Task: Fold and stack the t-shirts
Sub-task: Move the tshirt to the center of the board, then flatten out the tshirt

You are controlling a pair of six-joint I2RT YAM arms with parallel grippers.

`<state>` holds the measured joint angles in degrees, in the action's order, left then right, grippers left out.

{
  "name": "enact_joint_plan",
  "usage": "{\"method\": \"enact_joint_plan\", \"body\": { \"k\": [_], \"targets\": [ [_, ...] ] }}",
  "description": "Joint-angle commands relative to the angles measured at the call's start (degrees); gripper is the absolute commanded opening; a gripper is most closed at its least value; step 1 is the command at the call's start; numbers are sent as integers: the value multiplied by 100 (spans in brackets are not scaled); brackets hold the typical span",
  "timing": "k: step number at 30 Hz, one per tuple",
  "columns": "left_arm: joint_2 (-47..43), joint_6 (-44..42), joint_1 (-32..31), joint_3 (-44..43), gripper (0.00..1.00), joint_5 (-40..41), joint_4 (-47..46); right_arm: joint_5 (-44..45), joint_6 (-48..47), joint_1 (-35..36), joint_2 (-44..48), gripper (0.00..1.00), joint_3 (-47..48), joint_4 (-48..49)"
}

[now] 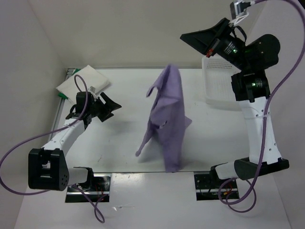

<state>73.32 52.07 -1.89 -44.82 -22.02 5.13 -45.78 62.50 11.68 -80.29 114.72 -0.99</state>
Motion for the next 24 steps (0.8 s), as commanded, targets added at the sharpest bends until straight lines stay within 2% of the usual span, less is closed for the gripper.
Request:
{"method": "enact_joint_plan", "body": {
  "k": [1, 3, 5, 9, 11, 14, 15, 18, 19, 22, 24],
  "targets": [
    [-300, -198, 128, -273, 81, -127, 15, 217, -54, 53, -101, 0, -1140, 82],
    [-353, -346, 180, -273, 81, -127, 68, 490, -341, 53, -390, 0, -2193, 82],
    [-353, -469, 180, -273, 81, -127, 225, 911, -554, 1, -749, 0, -2863, -173],
    [-423, -1040, 180, -343, 81, 136, 717, 1939, -1474, -324, -857, 0, -3122, -848],
    [-529, -1155, 180, -161, 81, 215, 946, 2553, -1906, -325, -665, 4, -3035, -1595],
    [-853, -1217, 180, 165, 81, 338, 1130, 2129, -2417, -106, -549, 14, -3218, -2122],
    [-915, -1217, 180, 271, 81, 339, 1131, 2126, -2566, 69, -549, 16, -3219, -2359],
    [-1021, -1086, 180, 622, 81, 409, 1394, 2397, -3076, 1316, -549, 17, -3788, -2853],
    [-1021, -972, 50, 702, 81, 514, 1447, 2468, -3199, 1972, -549, 17, -4042, -2923],
    [-1021, -551, -101, 886, 82, 673, 1447, 2416, -3288, 2828, -610, 17, -4255, -2986],
    [-794, -366, -101, 1123, 84, 560, 1133, 2416, -3393, 3435, -751, 19, -4256, -2986]
  ]
}}
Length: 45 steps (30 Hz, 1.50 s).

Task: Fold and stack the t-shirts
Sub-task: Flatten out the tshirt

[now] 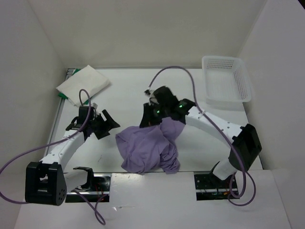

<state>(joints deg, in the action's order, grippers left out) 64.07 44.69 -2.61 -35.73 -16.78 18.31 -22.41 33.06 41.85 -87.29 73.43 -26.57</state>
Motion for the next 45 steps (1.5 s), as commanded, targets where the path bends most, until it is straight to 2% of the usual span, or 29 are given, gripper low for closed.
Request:
{"method": "enact_joint_plan", "body": {
  "k": [1, 4, 8, 11, 12, 14, 16, 19, 25, 30, 33, 34, 37, 38, 39, 41, 42, 43, 45],
  "targets": [
    [210, 470, -29, 285, 85, -62, -291, 79, -519, 595, -234, 20, -31, -428],
    [553, 629, -29, 338, 88, -186, -591, 184, -643, 1237, -508, 25, 22, -148],
    [668, 690, -29, 102, 88, 235, -644, 9, -696, 1834, -1043, 32, 75, 283],
    [737, 743, 304, -30, 80, 377, -784, 280, -809, 2134, -1483, 39, 92, 372],
    [799, 743, 671, -118, 78, 272, -785, 368, -810, 2326, -1589, 42, 93, 441],
    [1010, 743, 981, -302, 73, -9, -846, 579, -810, 2486, -1826, 44, 154, 442],
    [1124, 743, 1148, -426, 70, -80, -846, 781, -679, 2662, -1897, 50, 154, 678],
    [1178, 805, 1228, -427, 67, -159, -846, 1133, -468, 2794, -2037, 54, 206, 863],
    [1117, 1025, 1342, -172, 67, -212, -1057, 1943, -257, 3233, -2486, 58, 567, 864],
    [818, 674, 1956, -303, 68, -318, -811, 2522, -10, 3233, -2766, 58, 567, 864],
    [765, 480, 1957, -540, 68, -247, -618, 2575, -10, 3347, -2925, 58, 707, 741],
    [765, 480, 1957, -541, 68, -308, -565, 2845, -10, 3348, -3030, 58, 708, 680],
    [765, 532, 1957, -383, 68, -423, -635, 3382, 182, 3497, -3285, 43, 945, 337],
    [704, 532, 1957, -330, 68, -484, -635, 3497, 262, 3558, -3286, 36, 945, 284],
    [625, 532, 1957, -252, 68, -537, -635, 3559, 323, 3559, -3286, 23, 945, 284],
    [546, 402, 1957, -251, 68, -537, -557, 3674, 429, 3559, -3190, 13, 945, 213],
    [466, 340, 1957, -190, 68, -598, -504, 3726, 429, 3559, -3094, 4, 893, 213],
    [466, 278, 1957, -189, 68, -599, -408, 3788, 429, 3559, -2832, 1, 893, 152],
    [343, 163, 1957, -189, 67, -599, -328, 3849, 369, 3428, -2462, 1, 945, 12]
  ]
}}
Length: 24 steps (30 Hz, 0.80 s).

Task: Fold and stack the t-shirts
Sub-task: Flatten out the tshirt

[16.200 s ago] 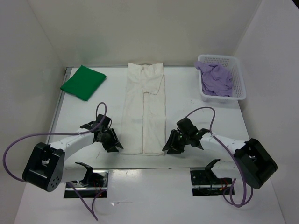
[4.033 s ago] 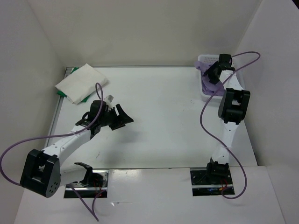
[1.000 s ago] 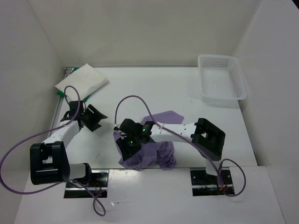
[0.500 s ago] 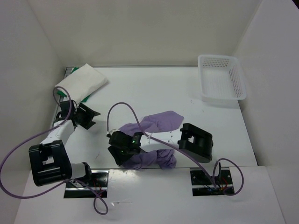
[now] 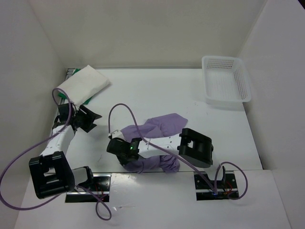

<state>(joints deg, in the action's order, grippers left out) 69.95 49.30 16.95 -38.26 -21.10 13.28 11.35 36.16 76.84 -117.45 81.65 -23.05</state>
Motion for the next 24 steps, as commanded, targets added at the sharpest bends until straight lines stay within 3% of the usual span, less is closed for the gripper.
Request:
{"method": "enact_joint_plan", "body": {
  "k": [1, 4, 7, 12, 16, 21, 24],
  "targets": [
    [-245, -359, -68, 64, 67, -166, 175, 473, 58, -125, 783, 1, 193, -402],
    [-245, -360, -323, 64, 67, -166, 175, 351, -4, -686, 1732, 1, 246, -603],
    [-184, -289, -1007, 64, 67, 26, 175, 17, -65, -1564, 2716, 1, 246, -657],
    [70, -140, -2388, -137, 78, 352, 105, -800, -425, -3234, 3894, 1, 580, -1104],
    [1, -87, -2890, -138, 85, 982, 306, -1240, -829, -4797, 4256, 1, 721, -1342],
    [-237, -140, -2952, 64, 86, 1187, 684, -1610, -936, -5626, 4563, 1, 423, -1343],
    [-289, -123, -3179, 380, 81, 1240, 764, -1794, -988, -5960, 4652, 1, 352, -1272]
  ]
}}
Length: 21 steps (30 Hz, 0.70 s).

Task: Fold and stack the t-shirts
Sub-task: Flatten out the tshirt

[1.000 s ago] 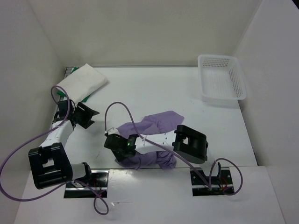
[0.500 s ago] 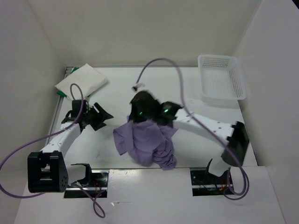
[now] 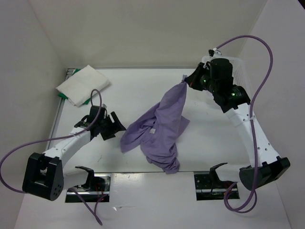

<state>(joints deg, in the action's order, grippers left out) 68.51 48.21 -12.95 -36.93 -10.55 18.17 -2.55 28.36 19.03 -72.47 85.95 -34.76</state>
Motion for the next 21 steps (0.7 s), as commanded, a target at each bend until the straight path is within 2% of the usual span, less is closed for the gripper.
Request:
{"method": "enact_joint_plan", "body": {
  "k": [1, 4, 8, 10, 12, 13, 14, 15, 16, 19, 21],
  "targets": [
    [-145, 39, -260, 404, 84, 184, 153, -579, -208, -241, 154, 1, -79, -49],
    [-145, 171, -515, 467, 90, 17, 20, -580, -208, -242, 154, 1, -131, 13],
    [30, 119, -656, 467, 90, 141, 20, -694, -208, -294, 48, 1, -70, 75],
    [320, 119, -823, 467, 86, 9, -226, -695, -208, -294, 48, 1, -70, 75],
    [636, 119, -946, 467, 73, 9, -384, -695, -208, -346, -4, 1, -9, 136],
    [707, 119, -998, 467, 64, 87, -385, -755, -156, -347, -57, 1, -8, 137],
    [708, 119, -999, 398, 53, 88, -454, -756, -155, -347, -57, 1, 44, 137],
    [708, 119, -999, 336, 33, 262, -455, -808, -155, -347, -57, 1, 44, 137],
    [629, 119, -999, 57, 25, 359, -385, -809, -155, -347, -57, 1, 175, 84],
    [208, -170, -702, -708, 13, 414, 53, -809, -155, -347, -109, 1, 561, -143],
    [-13, -451, -61, -1648, 10, 195, 325, -949, -208, -347, -110, 1, 1060, -276]
  ]
}}
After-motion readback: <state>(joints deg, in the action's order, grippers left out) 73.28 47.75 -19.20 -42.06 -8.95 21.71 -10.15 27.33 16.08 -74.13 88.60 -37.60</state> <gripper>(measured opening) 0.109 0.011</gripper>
